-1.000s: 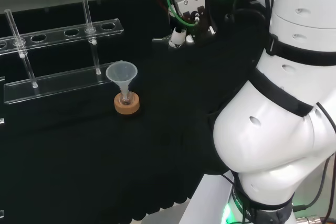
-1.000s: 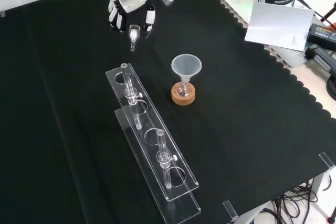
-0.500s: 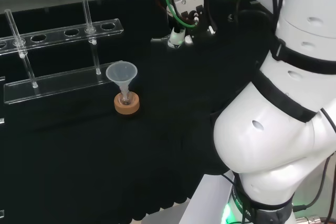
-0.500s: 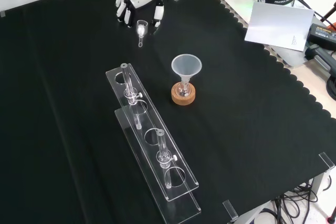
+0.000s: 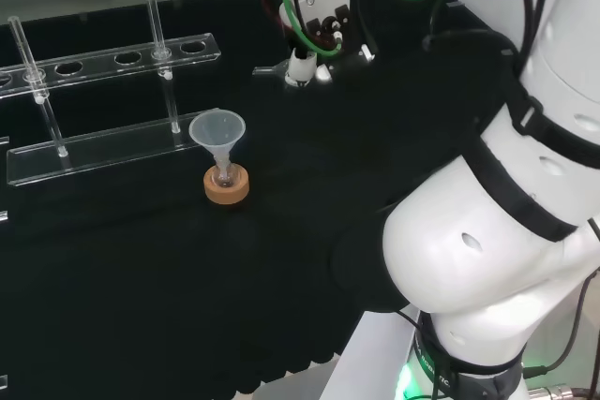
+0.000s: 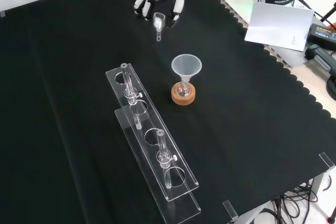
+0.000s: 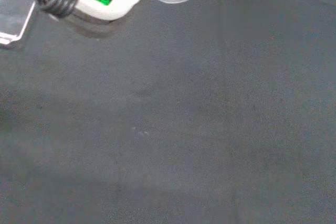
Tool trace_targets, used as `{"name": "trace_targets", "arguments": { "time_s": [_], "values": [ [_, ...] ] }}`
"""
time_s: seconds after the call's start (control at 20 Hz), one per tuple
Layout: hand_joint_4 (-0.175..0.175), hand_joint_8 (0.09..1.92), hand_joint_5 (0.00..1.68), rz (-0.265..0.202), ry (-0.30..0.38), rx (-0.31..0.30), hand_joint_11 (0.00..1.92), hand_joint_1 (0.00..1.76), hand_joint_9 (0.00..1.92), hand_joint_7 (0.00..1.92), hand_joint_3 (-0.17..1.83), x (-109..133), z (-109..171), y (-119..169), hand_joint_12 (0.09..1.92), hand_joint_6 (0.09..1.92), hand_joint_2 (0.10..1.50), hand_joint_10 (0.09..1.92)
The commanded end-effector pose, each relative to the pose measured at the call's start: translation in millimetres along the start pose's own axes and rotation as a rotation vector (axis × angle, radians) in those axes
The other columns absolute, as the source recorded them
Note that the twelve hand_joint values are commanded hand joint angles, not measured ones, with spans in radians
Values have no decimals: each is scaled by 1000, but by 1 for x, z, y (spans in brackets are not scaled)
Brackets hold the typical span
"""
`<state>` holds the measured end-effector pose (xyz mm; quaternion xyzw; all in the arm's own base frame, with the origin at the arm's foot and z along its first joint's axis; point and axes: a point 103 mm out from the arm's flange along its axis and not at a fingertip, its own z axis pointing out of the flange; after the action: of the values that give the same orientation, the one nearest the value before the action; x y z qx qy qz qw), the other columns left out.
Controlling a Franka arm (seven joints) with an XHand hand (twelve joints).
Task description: Pour all the NaCl from the weighing funnel into the round-bottom flask.
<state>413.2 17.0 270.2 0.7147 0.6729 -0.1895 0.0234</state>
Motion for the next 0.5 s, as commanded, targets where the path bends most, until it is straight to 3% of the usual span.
{"name": "trace_targets", "arguments": {
  "time_s": [0.05, 0.5],
  "values": [
    [175, 655, 1287, 0, -36, 24, 858, 1121, 1085, 682, 594, 15, -6, -33, 1027, 622, 687, 313],
    [175, 654, 1286, -7, -79, 48, 861, 1121, 1086, 677, 594, 30, -8, -51, 1023, 623, 687, 306]
  ]
}}
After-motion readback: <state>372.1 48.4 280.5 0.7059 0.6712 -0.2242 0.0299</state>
